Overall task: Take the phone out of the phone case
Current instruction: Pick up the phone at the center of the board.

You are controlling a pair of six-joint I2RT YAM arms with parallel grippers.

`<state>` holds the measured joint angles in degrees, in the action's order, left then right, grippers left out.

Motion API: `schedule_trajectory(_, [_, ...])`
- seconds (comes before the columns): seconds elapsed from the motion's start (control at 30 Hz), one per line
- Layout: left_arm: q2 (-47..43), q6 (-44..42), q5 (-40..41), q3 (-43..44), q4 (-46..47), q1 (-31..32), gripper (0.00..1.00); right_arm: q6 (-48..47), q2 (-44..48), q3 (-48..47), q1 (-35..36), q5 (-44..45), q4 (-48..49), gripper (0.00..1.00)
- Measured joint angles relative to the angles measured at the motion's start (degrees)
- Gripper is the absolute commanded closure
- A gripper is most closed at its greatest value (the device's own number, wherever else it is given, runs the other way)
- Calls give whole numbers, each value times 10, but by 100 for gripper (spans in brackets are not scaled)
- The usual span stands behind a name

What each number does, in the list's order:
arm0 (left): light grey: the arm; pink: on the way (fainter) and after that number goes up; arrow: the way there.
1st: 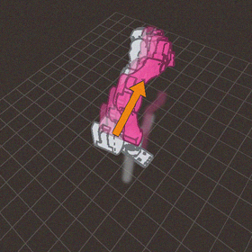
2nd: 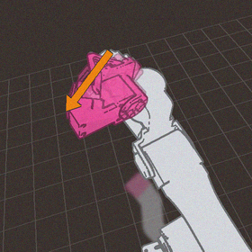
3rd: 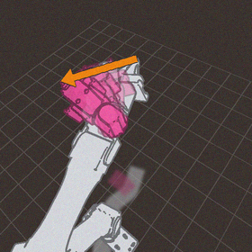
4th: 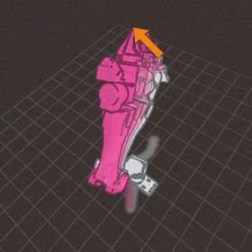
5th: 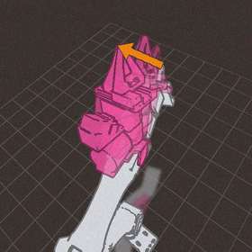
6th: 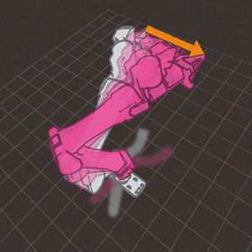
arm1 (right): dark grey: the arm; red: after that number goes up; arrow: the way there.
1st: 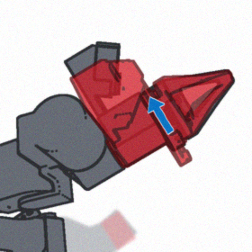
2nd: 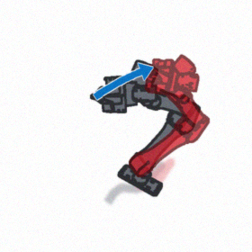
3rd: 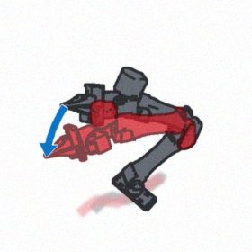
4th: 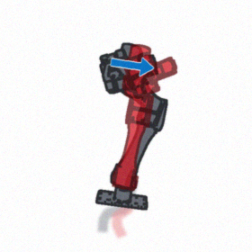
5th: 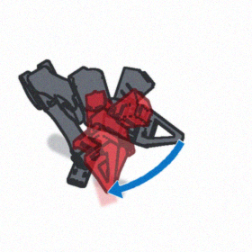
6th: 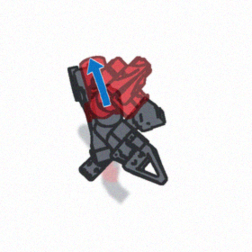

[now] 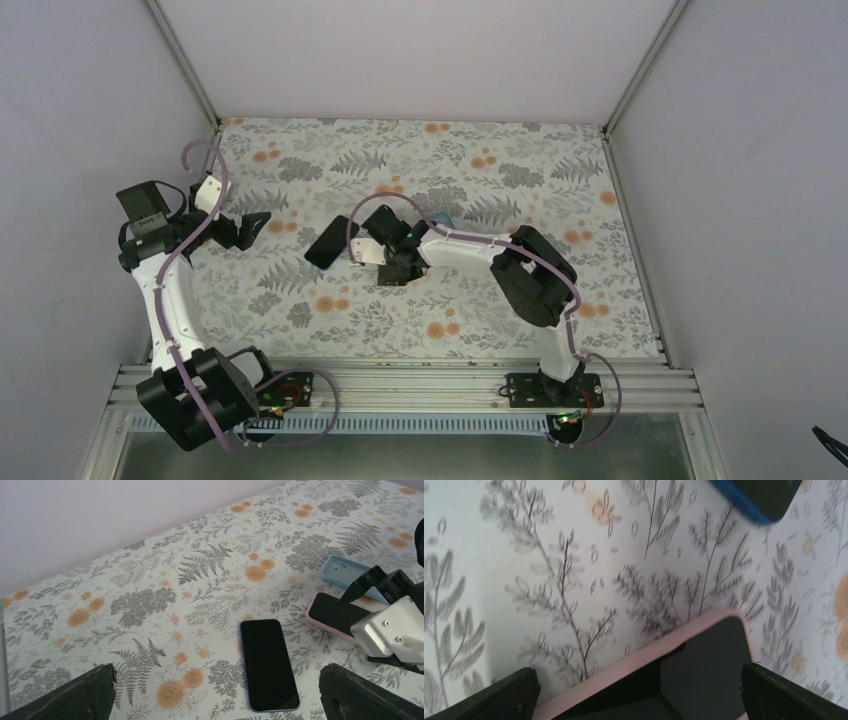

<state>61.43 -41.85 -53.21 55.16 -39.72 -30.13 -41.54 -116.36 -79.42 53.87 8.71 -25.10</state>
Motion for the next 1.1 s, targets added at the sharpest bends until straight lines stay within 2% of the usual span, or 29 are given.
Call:
schedule_trajectory(0.27, [45,-11,-46,1,-21,-20,0,28,43,61,-43,-42,-11,0])
schedule_trajectory(0.53, [57,-11,-75,7,-29,-22,0,41,47,66,-105,-120,-42,0])
schedule_trajectory(0.83, [57,-14,-80,8,-39,-23,0,36,-22,-43,-131,-174,-118,0])
schedule_trajectory(1.1, [51,-40,-78,8,-60,-34,0,46,-89,-141,-136,-186,-179,0])
